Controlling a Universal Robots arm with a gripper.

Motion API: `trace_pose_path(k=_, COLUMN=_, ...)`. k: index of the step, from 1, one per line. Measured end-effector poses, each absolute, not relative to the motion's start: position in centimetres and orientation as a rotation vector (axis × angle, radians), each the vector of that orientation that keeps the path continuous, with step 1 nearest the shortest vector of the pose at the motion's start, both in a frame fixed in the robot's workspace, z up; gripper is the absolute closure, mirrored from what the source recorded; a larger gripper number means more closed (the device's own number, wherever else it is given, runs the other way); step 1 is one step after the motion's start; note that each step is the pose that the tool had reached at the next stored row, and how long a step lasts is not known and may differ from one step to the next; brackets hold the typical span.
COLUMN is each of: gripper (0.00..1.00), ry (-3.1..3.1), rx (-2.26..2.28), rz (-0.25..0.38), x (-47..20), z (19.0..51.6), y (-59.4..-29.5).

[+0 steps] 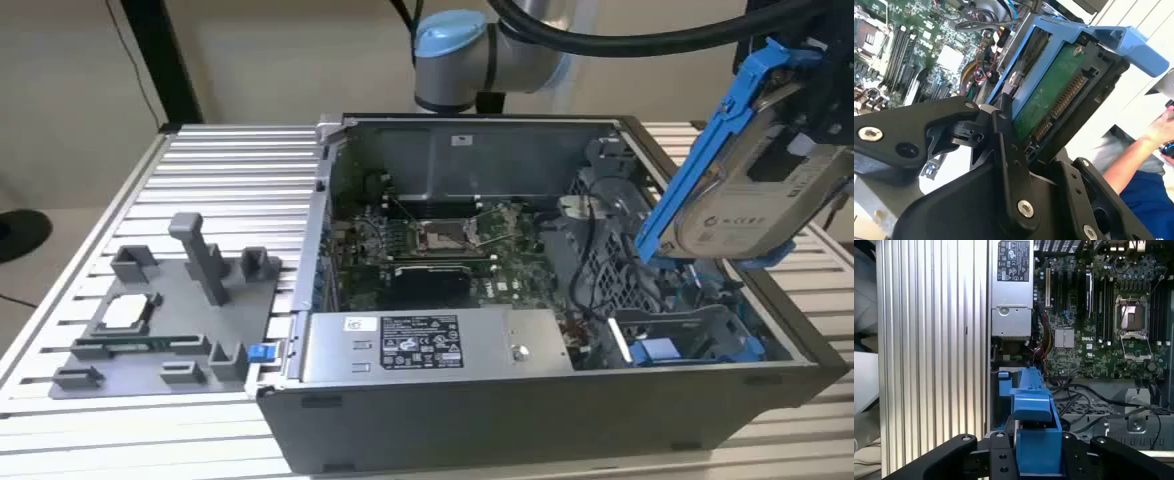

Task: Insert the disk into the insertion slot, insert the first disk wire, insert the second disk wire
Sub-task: 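Insert the disk into the insertion slot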

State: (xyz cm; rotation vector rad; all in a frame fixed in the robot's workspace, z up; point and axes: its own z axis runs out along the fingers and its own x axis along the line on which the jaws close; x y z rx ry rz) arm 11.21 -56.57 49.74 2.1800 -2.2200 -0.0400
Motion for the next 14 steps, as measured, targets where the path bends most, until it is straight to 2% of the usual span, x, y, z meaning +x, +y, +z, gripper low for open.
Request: trace_pose_path(k=14, gripper=1.0, ry=-2.22, rx=2.18, rz=-0.04, x=11.21, z=49.69, y=-56.93)
